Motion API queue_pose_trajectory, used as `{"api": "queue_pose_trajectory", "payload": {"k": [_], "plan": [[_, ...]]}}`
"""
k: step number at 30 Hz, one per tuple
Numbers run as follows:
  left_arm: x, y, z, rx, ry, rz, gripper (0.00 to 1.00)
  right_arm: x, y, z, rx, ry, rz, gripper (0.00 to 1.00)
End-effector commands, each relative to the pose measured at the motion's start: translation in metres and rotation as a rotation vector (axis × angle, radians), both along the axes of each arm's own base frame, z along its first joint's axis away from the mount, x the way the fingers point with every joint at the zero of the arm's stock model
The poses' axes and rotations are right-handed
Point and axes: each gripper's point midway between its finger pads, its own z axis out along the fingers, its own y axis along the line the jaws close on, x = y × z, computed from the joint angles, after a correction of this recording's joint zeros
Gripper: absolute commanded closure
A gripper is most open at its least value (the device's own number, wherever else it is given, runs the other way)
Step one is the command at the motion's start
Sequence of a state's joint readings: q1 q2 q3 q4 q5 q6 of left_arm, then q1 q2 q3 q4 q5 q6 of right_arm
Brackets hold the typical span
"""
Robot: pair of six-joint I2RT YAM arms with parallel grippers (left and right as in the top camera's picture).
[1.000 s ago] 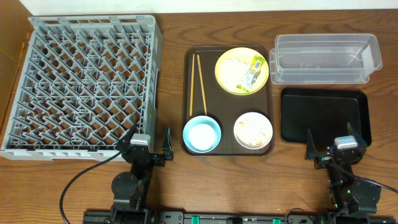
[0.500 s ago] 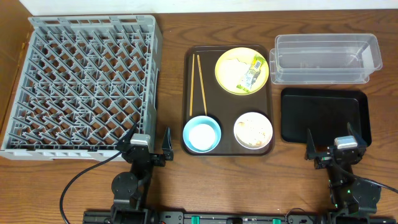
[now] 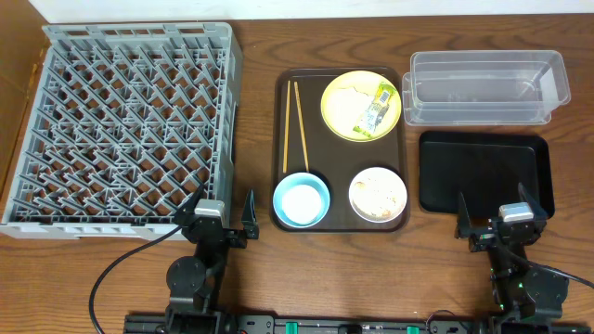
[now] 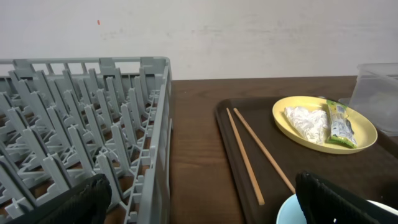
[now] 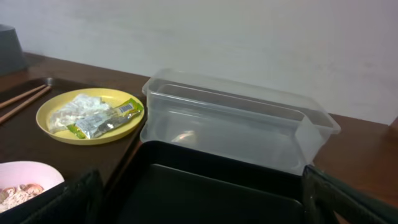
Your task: Sort waste into correct bins and load items into the dishwasher
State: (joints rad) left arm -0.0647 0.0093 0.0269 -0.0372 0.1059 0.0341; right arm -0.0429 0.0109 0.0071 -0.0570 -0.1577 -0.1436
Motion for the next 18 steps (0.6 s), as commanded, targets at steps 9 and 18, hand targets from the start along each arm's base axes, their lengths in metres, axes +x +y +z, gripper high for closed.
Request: {"api": "queue_pose_trajectory", "payload": {"k": [9,18], "plan": [[-0.001,-0.005,-0.016,0.013,0.041,-0.034,0.04,0.0,0.0,0.0,-0.003,0.0,0.001,0.01],[-0.017,-0.062,0.018,-0.21,-0.037,-0.366,0.04,0.0,0.0,0.0,-0.003,0.0,0.001,0.01]]}}
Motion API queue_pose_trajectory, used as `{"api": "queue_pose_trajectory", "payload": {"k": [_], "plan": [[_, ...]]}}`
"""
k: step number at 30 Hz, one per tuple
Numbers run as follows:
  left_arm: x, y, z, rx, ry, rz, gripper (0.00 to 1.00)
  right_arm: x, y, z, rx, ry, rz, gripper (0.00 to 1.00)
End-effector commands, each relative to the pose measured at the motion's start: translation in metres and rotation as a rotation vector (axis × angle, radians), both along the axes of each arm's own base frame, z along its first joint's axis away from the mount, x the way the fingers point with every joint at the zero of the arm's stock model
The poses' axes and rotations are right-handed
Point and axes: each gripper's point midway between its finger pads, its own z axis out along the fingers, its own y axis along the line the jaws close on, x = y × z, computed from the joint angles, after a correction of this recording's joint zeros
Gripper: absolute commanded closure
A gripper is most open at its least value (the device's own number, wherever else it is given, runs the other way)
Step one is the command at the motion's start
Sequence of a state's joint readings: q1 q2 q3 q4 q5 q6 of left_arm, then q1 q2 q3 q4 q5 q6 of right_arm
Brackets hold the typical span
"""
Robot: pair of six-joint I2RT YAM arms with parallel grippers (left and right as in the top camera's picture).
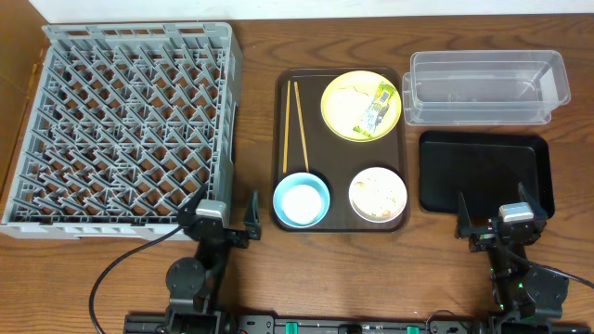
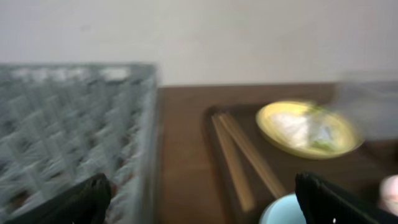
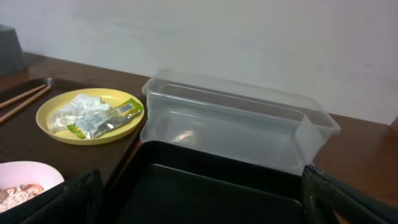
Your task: Sort waste into correct bins and load items into the dishwasher
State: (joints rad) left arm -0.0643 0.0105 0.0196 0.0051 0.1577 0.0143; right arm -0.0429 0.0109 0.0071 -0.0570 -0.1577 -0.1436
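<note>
A brown tray [image 1: 278, 139] holds a yellow plate [image 1: 340, 119] with crumpled paper and a green wrapper [image 1: 376, 106], a pair of chopsticks [image 1: 297, 125], a blue bowl [image 1: 302, 200] and a pink bowl [image 1: 378, 194] with food scraps. The grey dish rack [image 1: 130, 125] lies to the left. My left gripper [image 1: 221, 215] stands open at the table's front, between rack and tray. My right gripper [image 1: 492, 219] stands open at the front edge of the black bin [image 1: 483, 172]. The left wrist view is blurred.
A clear plastic bin [image 1: 484, 88] stands behind the black bin at the back right. Bare wooden table [image 1: 255, 139] runs between rack and tray.
The left wrist view has gone blurred and shifted slightly, with the rack edge and plate now further left in it. Nothing on the table has moved. The right arm is unchanged.
</note>
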Motion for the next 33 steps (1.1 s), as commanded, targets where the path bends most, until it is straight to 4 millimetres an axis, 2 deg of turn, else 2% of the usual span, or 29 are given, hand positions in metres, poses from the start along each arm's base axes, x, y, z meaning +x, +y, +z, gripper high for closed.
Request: {"api": "queue_pose_trajectory", "payload": {"k": [1,3,6,8,9,10,14,17,18,20,21,25,26,30,33], "plan": [[-0.04,-0.085,0.029,-0.27,-0.016,-0.554,0.04,0.0,0.0,0.0,-0.003,0.0,0.001,0.01],[-0.056,-0.099,0.043,-0.279,-0.053,-0.676,0.04,0.0,0.0,0.0,-0.003,0.0,0.001,0.01],[-0.065,-0.103,0.064,-0.245,-0.155,-0.727,0.04,0.0,0.0,0.0,-0.004,0.0,0.001,0.01],[-0.074,-0.101,0.094,-0.202,-0.312,-0.734,0.04,0.0,0.0,0.0,-0.004,0.0,0.001,0.01],[-0.074,-0.094,0.111,-0.215,-0.372,-0.693,0.04,0.0,0.0,0.0,-0.003,0.0,0.001,0.01],[-0.072,-0.089,0.119,-0.23,-0.388,-0.658,0.04,0.0,0.0,0.0,-0.003,0.0,0.001,0.01],[-0.06,-0.079,0.136,-0.235,-0.385,-0.569,0.04,0.0,0.0,0.0,-0.003,0.0,0.001,0.01],[-0.038,-0.077,0.135,-0.226,-0.221,-0.52,0.04,0.0,0.0,0.0,-0.003,0.0,0.001,0.01],[-0.022,-0.078,0.133,-0.223,-0.071,-0.499,0.04,0.0,0.0,0.0,-0.003,0.0,0.001,0.01],[-0.008,-0.08,0.131,-0.221,0.069,-0.491,0.04,0.0,0.0,0.0,-0.003,0.0,0.001,0.01],[0.005,-0.082,0.131,-0.206,0.207,-0.487,0.04,0.0,0.0,0.0,-0.003,0.0,0.001,0.01],[0.028,-0.084,0.123,-0.193,0.527,-0.474,0.04,0.0,0.0,0.0,-0.003,0.0,0.001,0.01],[0.034,-0.091,0.123,-0.212,0.646,-0.503,0.04,0.0,0.0,0.0,-0.003,0.0,0.001,0.01],[0.046,-0.118,0.127,-0.33,0.732,-0.682,0.04,0.0,0.0,0.0,-0.003,0.0,0.001,0.01],[0.062,-0.128,0.109,-0.3,0.755,-0.72,0.04,0.0,0.0,0.0,-0.003,0.0,0.001,0.01]]}}
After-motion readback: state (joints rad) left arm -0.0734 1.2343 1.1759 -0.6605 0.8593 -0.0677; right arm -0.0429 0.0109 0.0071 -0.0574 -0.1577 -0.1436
